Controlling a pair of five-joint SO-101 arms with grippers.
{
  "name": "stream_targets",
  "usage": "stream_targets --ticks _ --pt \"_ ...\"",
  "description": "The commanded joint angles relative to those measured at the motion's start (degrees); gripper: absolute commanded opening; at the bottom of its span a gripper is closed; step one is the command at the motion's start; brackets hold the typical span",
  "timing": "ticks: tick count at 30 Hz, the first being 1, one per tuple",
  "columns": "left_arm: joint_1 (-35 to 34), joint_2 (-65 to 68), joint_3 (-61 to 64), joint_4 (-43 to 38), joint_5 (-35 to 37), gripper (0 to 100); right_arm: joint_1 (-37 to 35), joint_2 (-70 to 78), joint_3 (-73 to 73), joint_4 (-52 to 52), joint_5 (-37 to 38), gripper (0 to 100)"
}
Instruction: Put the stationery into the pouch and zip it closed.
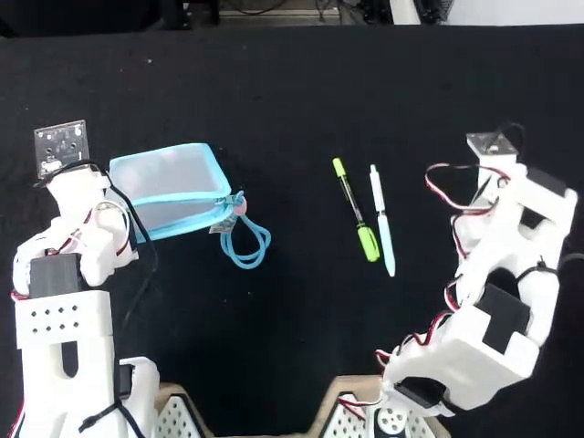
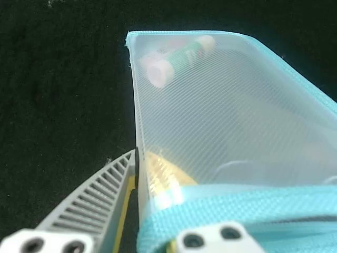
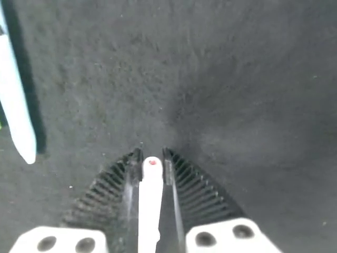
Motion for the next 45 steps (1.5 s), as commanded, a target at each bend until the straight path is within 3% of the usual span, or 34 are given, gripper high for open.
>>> stream_targets --ticks 1,11,19,25,27,35,45 --pt "-0.3 -0.2 -0.1 -0.2 0.4 4 1.0 -3.3 1.2 -1.7 0.7 1.2" --pt "-0.6 -0.2 -0.1 -0.1 0.4 4 1.2 4.9 1.4 -1.8 0.7 1.2" --pt "-0.4 -0.2 -0.1 -0.1 0.4 4 1.3 15.3 -6.7 1.1 0.4 1.5" --pt "-0.4 -0.2 -0.1 -0.1 0.4 4 1.2 17.6 -12.4 10.6 0.7 15.5" --pt "-0.4 -0.2 -0.1 -0.2 0.4 4 1.3 17.5 -13.6 12.0 0.8 15.7" --pt "-0.5 -0.2 -0.1 -0.1 0.4 4 2.5 9.8 -13.4 12.4 0.8 15.5" --pt "-0.3 -0.2 -0.1 -0.1 0.4 4 6.7 -11.8 -1.8 12.3 5.1 15.6"
